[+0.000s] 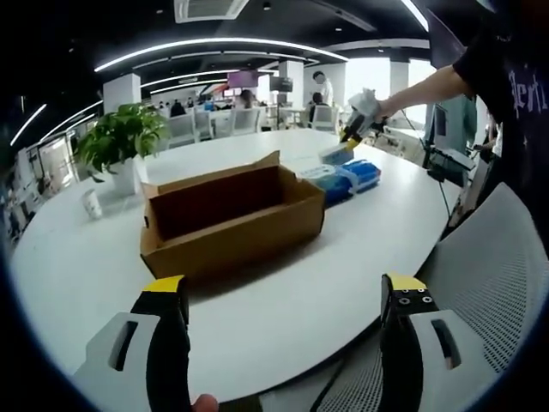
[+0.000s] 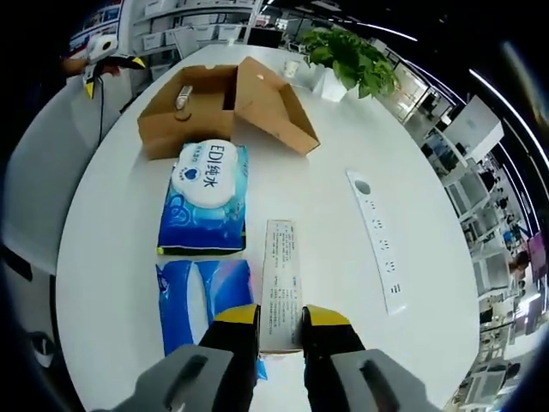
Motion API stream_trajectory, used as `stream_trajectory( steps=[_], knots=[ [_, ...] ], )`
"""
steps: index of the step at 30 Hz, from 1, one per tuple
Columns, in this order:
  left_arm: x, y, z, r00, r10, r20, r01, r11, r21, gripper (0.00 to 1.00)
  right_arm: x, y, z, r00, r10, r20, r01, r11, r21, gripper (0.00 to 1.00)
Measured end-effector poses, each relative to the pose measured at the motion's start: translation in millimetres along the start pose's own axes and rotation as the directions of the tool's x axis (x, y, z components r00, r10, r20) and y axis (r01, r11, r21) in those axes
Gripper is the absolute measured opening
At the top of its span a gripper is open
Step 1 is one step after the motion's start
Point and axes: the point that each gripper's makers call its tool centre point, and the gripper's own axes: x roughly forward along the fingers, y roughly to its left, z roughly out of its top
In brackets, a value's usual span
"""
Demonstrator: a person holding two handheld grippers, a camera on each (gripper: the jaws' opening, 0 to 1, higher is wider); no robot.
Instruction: Operate the shoe box by opening the lid, removing the specified soft item, and placing it in the target area until the item is outside and the box remains undamaged.
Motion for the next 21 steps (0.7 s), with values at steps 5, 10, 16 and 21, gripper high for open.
stream_trajectory(
  steps=[5,10,16,21],
  knots=[
    [0,0.2,-1.2,1.000,0.003,-0.009,-0.004,1.000,-0.006,0.91,5,4,-4.6,1.000,0.021,-0.012,-0.021,1.000,-0.014,0.15],
    [0,1.3,-2.7,1.000,0.009,-0.015,-0.009,1.000,-0.009,0.91,8,5,-10.0,0.999,0.032,-0.022,-0.032,0.999,-0.021,0.15],
    [0,1.9,-4.6,1.000,0.014,-0.025,-0.014,1.000,-0.009,0.90,13,3,-22.7,0.997,0.038,-0.069,-0.042,0.997,-0.071,0.15],
    [0,3.0,-6.2,0.999,0.019,-0.032,-0.019,1.000,-0.012,0.90,16,2,-35.1,0.990,0.048,-0.131,-0.066,0.989,-0.136,0.15]
  ],
)
